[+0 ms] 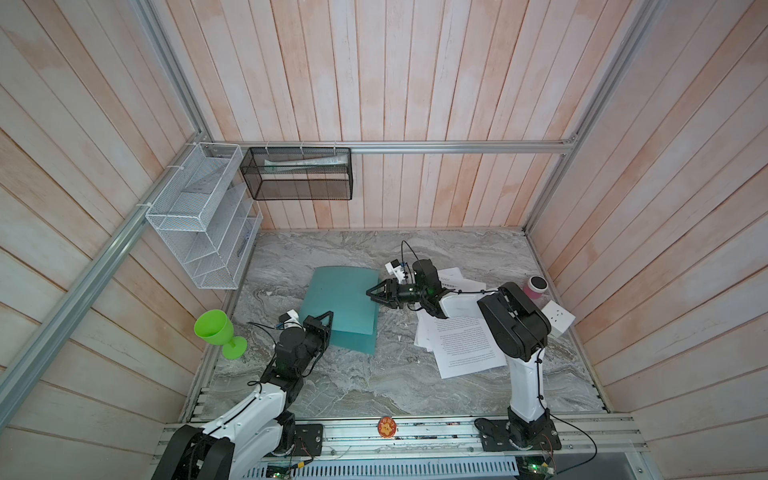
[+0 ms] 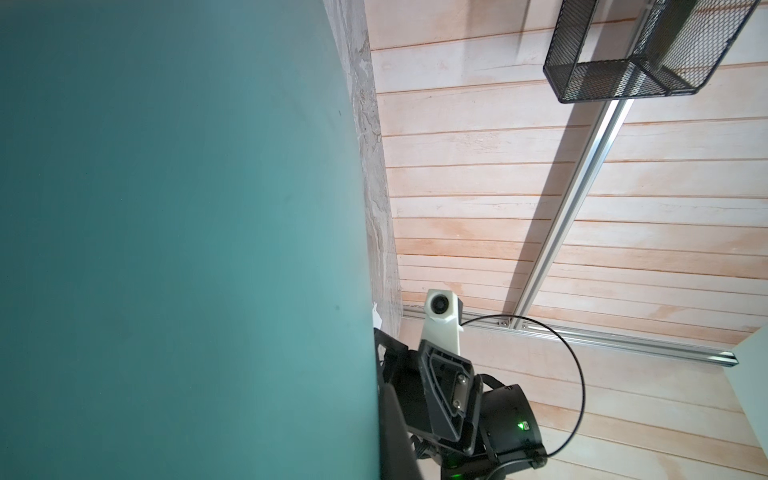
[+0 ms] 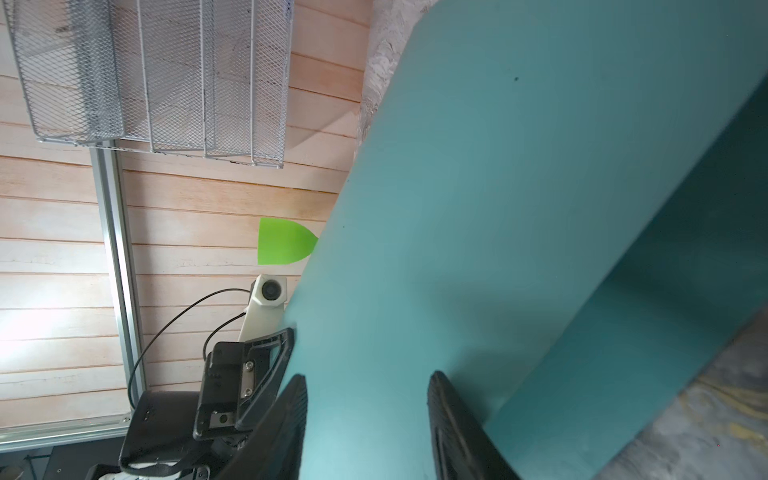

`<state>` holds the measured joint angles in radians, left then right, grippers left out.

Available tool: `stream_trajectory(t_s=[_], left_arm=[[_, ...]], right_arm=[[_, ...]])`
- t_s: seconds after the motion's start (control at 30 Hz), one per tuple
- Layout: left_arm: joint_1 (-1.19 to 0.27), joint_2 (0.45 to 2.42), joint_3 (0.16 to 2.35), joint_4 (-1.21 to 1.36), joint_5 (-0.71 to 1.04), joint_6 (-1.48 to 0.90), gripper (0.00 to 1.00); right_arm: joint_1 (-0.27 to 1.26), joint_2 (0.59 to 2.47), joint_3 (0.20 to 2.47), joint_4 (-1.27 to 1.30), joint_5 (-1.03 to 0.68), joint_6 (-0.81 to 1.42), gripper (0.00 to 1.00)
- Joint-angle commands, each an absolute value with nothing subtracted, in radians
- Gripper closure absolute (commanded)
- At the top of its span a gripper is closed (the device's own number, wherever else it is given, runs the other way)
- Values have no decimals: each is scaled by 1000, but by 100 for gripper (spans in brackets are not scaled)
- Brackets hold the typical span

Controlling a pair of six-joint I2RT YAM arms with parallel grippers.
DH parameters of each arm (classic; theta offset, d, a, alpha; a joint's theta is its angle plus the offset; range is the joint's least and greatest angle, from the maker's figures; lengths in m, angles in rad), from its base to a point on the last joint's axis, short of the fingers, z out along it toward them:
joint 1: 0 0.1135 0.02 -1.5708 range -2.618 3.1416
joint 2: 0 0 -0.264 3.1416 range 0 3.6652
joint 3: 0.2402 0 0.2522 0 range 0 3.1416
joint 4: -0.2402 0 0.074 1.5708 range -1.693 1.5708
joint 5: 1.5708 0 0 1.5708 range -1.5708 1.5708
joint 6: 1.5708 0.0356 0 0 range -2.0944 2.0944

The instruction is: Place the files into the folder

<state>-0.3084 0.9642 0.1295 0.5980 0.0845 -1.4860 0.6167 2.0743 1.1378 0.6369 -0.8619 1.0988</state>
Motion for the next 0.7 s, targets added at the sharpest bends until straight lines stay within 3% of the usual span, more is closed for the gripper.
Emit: stream_trajectory(t_s=[0.0, 0.3, 0.67], left_arm=[[-313, 949, 124, 646, 75, -1480, 100], [-313, 930, 115, 623, 71, -1478, 100], [-318, 944, 127, 620, 74, -1461, 100]], right_arm=[[621, 2045, 1088, 722, -854, 1143, 53], [612, 1904, 986, 608, -769, 1060, 54], [629, 1966, 946, 730, -789, 1151, 56]])
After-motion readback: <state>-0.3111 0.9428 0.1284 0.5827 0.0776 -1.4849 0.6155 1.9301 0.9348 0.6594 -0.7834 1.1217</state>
